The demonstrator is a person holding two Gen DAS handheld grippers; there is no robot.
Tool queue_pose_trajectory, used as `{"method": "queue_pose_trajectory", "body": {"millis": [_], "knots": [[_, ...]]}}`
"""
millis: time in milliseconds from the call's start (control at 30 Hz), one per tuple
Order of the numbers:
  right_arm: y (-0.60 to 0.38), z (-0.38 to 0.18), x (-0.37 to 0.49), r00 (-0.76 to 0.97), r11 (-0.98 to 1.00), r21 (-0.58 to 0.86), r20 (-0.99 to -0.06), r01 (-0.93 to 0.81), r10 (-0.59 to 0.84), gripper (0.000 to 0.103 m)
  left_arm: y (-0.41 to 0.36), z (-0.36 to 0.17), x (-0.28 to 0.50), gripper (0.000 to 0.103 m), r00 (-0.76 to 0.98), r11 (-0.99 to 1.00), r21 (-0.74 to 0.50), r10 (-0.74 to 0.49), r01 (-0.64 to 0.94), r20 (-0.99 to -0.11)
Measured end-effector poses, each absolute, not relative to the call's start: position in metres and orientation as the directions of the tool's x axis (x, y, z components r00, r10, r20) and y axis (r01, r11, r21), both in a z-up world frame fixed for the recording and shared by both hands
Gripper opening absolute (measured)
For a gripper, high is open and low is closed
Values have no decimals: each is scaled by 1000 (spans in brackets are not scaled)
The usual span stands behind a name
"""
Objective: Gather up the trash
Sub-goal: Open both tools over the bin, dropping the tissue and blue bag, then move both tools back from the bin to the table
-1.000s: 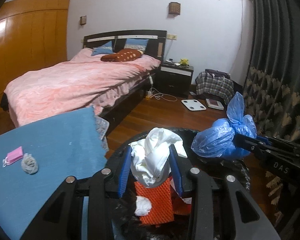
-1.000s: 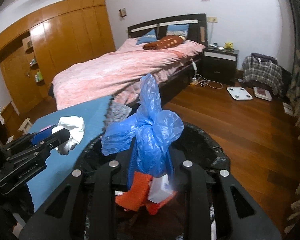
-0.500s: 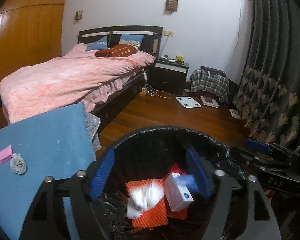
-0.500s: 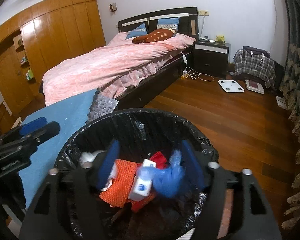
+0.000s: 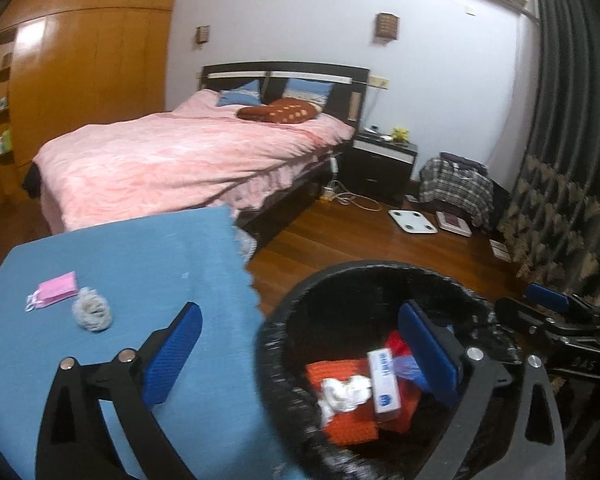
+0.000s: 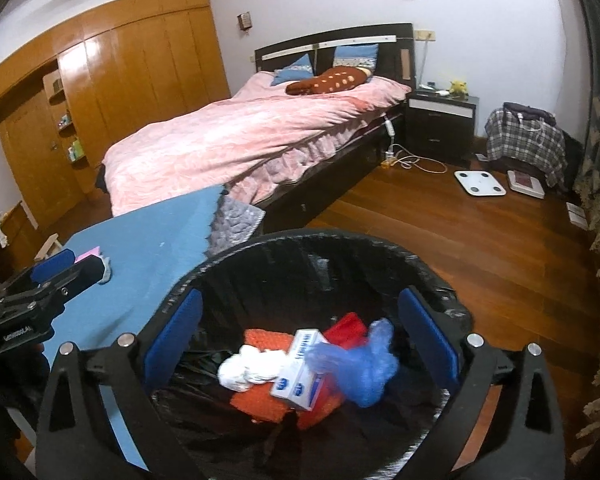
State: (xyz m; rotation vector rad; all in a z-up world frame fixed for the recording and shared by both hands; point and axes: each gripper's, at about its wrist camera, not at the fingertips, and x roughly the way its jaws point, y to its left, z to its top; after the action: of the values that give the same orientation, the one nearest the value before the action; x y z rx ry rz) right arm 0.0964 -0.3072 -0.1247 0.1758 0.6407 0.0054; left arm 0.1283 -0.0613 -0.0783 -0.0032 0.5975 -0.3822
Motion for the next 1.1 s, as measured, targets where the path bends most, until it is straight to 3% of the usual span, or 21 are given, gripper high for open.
{"method": "queue_pose_trajectory", "body": {"millis": [633, 1100], "knots": [[-187, -127, 162, 764, 973, 178, -605, -147, 226, 97, 90, -94, 138, 97, 826, 997, -58, -74, 51, -559], [-80, -143, 229, 723, 949, 153, -618, -275, 309, 97, 175, -112, 155, 97, 826, 994, -50, 48, -92, -562]]}}
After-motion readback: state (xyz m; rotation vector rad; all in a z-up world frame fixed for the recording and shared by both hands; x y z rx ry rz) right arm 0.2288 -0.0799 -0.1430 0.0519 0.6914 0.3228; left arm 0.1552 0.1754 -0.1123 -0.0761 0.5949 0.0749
